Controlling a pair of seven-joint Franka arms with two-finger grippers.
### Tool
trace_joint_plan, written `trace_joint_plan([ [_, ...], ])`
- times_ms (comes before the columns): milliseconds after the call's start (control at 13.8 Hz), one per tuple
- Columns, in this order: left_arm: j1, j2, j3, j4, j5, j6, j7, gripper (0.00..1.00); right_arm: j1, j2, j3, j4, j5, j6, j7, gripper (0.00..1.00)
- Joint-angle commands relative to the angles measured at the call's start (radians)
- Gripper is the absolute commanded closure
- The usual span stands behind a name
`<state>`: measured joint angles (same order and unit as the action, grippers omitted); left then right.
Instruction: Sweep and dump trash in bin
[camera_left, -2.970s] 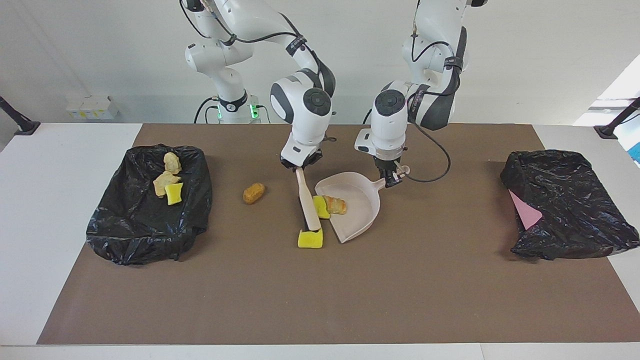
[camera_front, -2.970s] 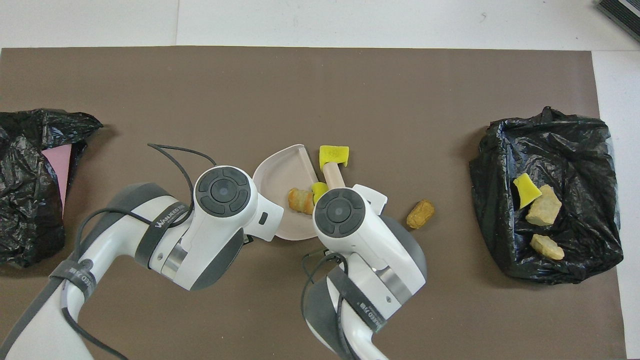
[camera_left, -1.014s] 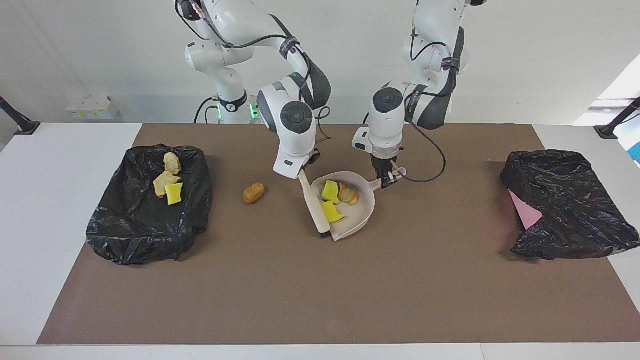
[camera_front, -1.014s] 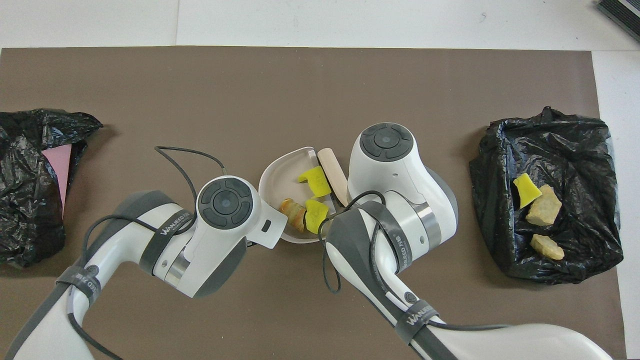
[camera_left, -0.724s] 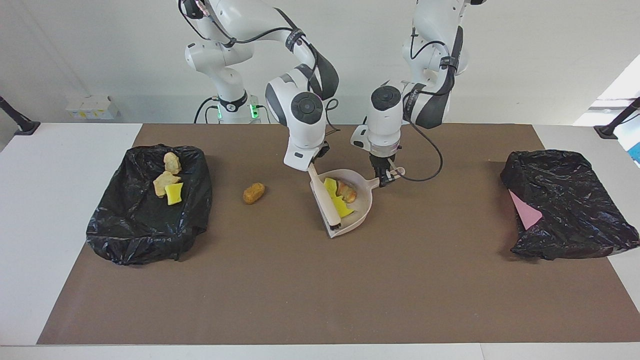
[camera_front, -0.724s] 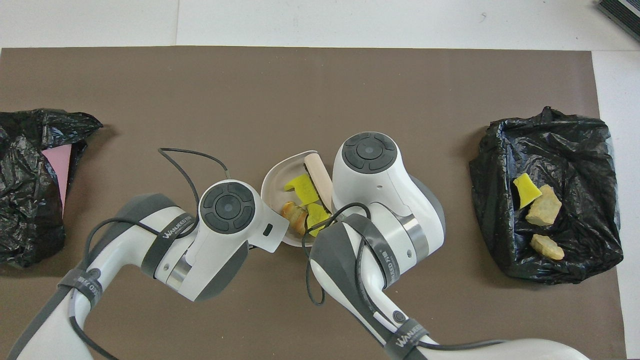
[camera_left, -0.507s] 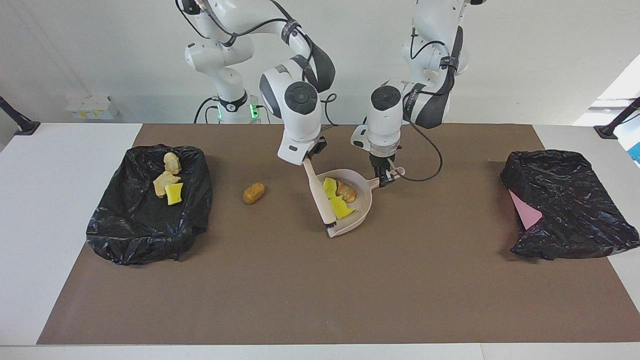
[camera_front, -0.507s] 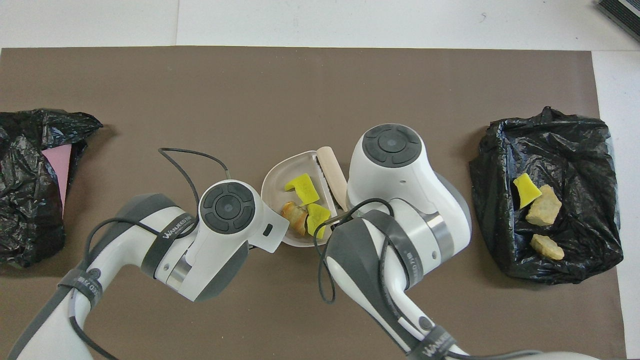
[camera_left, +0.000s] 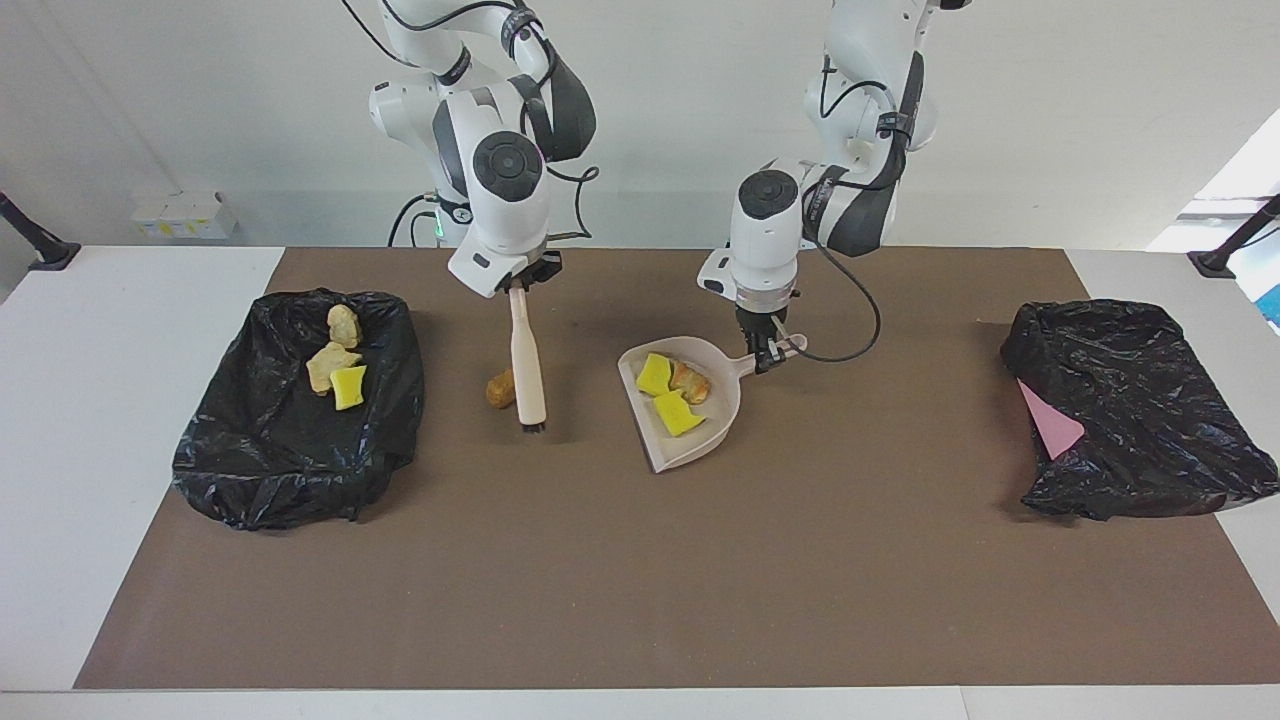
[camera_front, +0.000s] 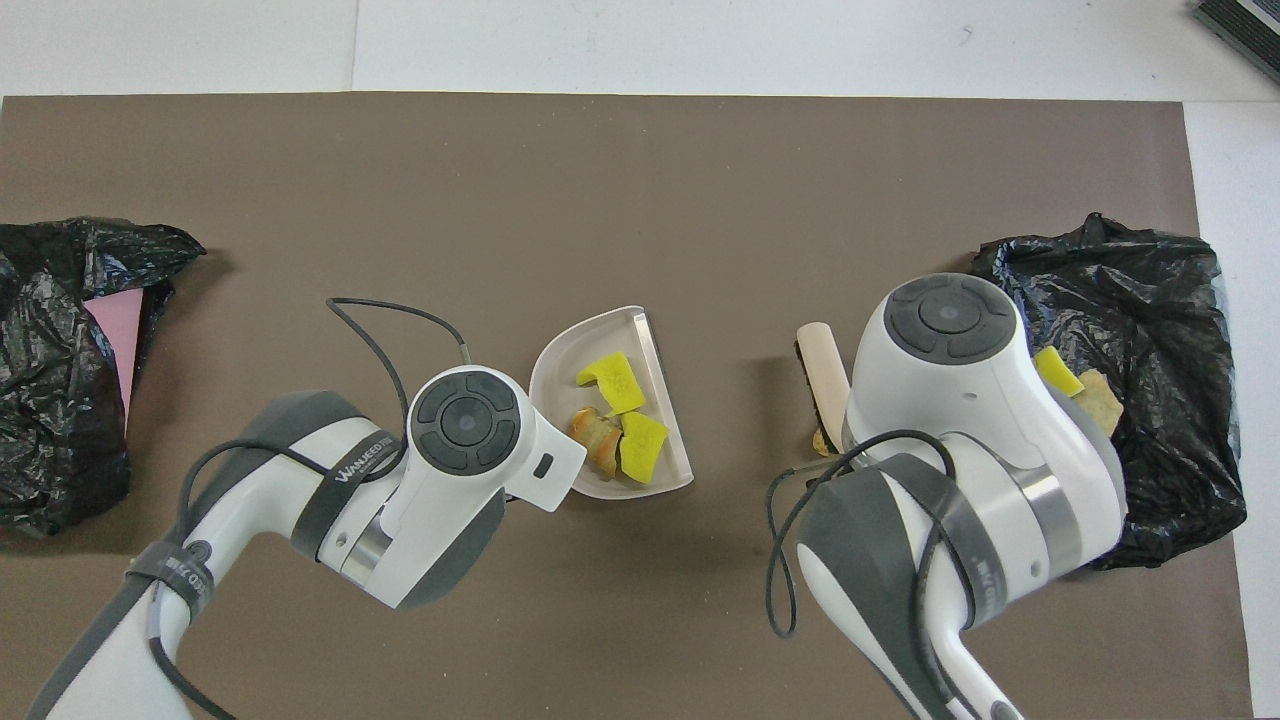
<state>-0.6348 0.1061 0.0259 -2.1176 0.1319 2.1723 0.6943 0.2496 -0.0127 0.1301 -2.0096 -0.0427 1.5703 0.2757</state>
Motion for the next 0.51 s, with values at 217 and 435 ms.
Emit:
trace_joint_plan([
  [217, -0.069, -0.046, 0.015, -0.042, -0.008, 0.009, -0.002, 1.0, -0.071, -0.156, 0.014, -0.257, -0.111, 0.203, 0.114, 1.0],
  [435, -0.082, -0.052, 0.014, -0.042, -0.008, -0.019, -0.028, 1.0, -0.125, -0.187, 0.014, -0.333, -0.053, 0.208, 0.021, 1.0],
])
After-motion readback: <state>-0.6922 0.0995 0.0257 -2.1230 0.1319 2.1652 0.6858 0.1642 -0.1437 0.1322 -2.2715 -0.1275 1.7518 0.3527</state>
